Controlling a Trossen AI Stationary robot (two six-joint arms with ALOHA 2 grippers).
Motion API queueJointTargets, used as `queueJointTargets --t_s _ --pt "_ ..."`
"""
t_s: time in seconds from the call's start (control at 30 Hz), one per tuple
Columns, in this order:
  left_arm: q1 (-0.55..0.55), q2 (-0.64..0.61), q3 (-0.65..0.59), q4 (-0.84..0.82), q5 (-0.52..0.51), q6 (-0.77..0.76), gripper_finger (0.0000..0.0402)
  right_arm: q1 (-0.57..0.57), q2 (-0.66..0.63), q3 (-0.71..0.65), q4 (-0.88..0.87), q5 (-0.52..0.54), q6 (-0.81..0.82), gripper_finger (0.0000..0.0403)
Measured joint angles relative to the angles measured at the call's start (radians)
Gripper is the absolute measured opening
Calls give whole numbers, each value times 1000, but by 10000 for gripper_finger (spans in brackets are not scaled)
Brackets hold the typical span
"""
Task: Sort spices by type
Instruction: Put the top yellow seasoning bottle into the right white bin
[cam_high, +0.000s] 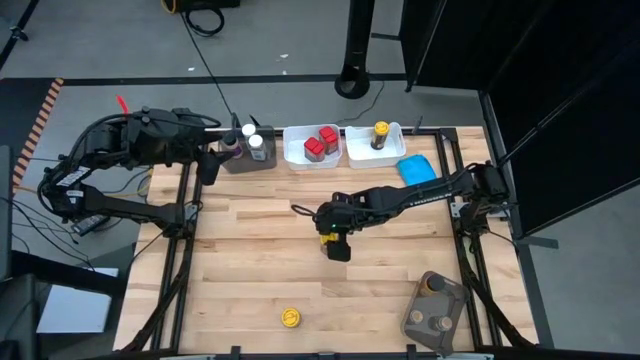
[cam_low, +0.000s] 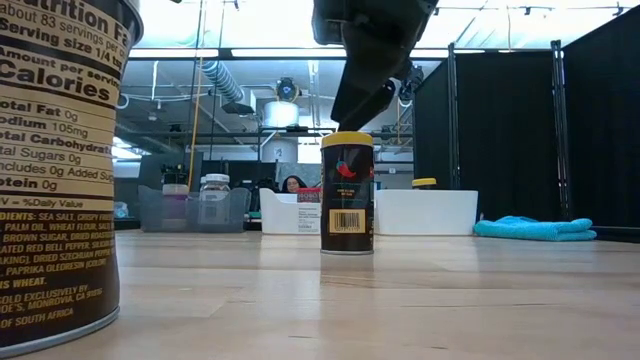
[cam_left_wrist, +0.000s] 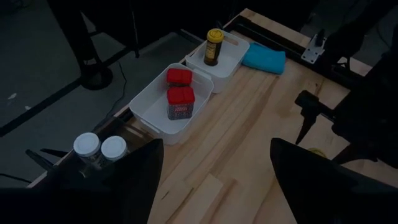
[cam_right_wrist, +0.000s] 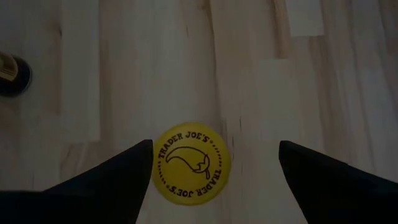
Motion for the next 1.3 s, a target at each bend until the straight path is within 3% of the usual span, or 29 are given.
queueJointTargets --t_s 0.67,0.87,1.1,1.3 --pt "0 0 0 0 3 -2 301 19 51 -1 1 -19 -2 344" --pt "0 0 0 0 3 -2 301 19 55 0 -6 -27 -2 307" --pt "0 0 0 0 2 -3 301 19 61 0 -11 -30 -2 235" --pt "0 0 0 1 2 -4 301 19 61 0 -10 -25 17 229"
